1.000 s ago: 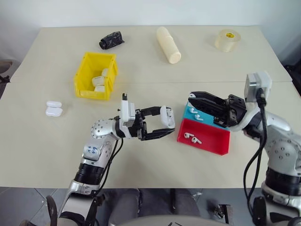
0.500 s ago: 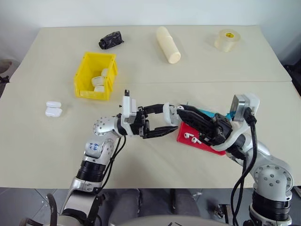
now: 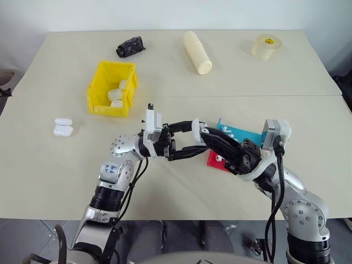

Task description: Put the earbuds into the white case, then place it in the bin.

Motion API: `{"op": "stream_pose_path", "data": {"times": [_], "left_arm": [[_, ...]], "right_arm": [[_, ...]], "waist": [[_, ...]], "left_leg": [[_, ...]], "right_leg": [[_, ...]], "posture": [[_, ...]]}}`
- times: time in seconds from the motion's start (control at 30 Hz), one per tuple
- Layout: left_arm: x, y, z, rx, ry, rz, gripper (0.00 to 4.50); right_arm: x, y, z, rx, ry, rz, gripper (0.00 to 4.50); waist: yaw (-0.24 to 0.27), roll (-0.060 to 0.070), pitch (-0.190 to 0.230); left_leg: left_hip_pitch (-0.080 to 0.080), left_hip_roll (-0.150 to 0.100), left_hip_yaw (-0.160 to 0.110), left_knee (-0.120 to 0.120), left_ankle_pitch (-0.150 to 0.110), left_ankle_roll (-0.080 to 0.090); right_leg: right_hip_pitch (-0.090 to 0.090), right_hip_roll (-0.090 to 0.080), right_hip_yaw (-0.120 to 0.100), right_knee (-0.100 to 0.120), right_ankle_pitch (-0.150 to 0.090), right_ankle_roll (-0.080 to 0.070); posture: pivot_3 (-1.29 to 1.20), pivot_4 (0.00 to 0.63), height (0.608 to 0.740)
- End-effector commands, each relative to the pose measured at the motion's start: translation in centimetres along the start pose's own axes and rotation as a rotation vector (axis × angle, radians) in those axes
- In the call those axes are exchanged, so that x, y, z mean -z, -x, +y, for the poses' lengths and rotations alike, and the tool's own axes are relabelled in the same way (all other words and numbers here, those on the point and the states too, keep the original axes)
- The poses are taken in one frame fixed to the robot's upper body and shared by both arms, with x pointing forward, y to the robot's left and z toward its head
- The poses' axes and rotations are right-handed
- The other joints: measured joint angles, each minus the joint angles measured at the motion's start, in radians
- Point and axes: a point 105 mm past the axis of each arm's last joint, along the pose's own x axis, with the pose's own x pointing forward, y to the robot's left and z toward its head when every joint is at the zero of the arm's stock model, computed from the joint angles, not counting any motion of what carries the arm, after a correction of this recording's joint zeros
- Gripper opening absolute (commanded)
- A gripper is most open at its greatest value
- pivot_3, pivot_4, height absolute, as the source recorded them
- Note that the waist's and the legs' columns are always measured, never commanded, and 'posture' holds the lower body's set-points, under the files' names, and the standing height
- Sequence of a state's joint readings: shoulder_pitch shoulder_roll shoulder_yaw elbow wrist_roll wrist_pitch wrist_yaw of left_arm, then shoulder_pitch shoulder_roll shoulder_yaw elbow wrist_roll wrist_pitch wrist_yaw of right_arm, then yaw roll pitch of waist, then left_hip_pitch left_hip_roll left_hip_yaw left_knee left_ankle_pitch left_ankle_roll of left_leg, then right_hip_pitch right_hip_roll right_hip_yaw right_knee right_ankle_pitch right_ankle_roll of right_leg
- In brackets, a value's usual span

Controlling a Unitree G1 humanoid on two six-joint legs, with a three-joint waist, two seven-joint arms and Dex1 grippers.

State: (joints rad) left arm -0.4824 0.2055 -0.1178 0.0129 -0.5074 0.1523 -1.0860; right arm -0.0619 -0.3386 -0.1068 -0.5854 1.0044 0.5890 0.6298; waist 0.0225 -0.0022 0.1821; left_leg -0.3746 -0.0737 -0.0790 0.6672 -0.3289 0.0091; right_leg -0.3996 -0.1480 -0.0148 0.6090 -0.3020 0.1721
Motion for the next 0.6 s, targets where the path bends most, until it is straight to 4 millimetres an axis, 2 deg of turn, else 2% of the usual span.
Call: {"op": "stream_pose_path", "data": {"times": [0.03, 0.07, 0.17, 0.43, 0.53, 0.6], "left_arm": [[-2.6, -0.7, 0.0, 0.013, -0.064, -0.091, 2.8], [-2.7, -0.7, 0.0, 0.013, -0.063, -0.093, 2.8], [-2.8, -0.8, 0.0, 0.017, -0.06, -0.098, 2.8], [-2.7, -0.5, -0.1, 0.018, -0.053, -0.088, 2.8], [-1.8, 0.6, 0.4, -0.02, -0.095, 0.021, 2.8], [-0.8, 1.4, 0.8, -0.027, -0.157, 0.139, 2.8]], "right_arm": [[1.4, 0.3, 0.4, -0.014, -0.024, 0.061, 0.54], [1.4, 0.4, 0.4, -0.012, -0.031, 0.063, 0.54], [1.6, 0.5, 0.8, -0.039, -0.029, 0.082, 1.53], [0.3, 0.7, 0.4, -0.048, 0.04, 0.085, 4.18], [-1.3, 2.1, -0.9, -0.003, 0.123, 0.126, 4.18], [-1.9, 3.1, -1.9, 0.032, 0.18, 0.183, 3.76]], "waist": [[0.0, 0.0, 0.0], [0.0, 0.0, 0.0], [0.0, 0.0, 0.0], [0.003, 0.0, 0.0], [0.002, 0.0, 0.0], [0.002, 0.0, 0.0]], "left_leg": [[0.0, 0.0, 0.0, 0.0, 0.0, 0.0], [0.0, 0.0, 0.0, 0.0, 0.0, 0.0], [0.0, 0.0, 0.0, 0.0, 0.0, 0.0], [0.0, 0.0, 0.0, 0.0, 0.0, 0.0], [0.0, 0.0, 0.0, 0.0, 0.0, 0.0], [0.0, 0.0, 0.0, 0.0, 0.0, 0.0]], "right_leg": [[0.0, 0.0, 0.0, 0.0, 0.0, 0.0], [0.0, 0.0, 0.0, 0.0, 0.0, 0.0], [0.0, 0.0, 0.0, 0.0, 0.0, 0.0], [0.0, 0.0, 0.0, 0.0, 0.0, 0.0], [0.0, 0.0, 0.001, -0.001, 0.0, 0.0], [0.001, 0.0, 0.0, -0.001, 0.0, 0.0]], "posture": [[0.0, 0.15, 0.74], [0.0, 0.15, 0.74], [0.0, 0.15, 0.74], [0.0, 0.15, 0.74], [0.0, 0.15, 0.74], [0.0, 0.15, 0.74]]}}
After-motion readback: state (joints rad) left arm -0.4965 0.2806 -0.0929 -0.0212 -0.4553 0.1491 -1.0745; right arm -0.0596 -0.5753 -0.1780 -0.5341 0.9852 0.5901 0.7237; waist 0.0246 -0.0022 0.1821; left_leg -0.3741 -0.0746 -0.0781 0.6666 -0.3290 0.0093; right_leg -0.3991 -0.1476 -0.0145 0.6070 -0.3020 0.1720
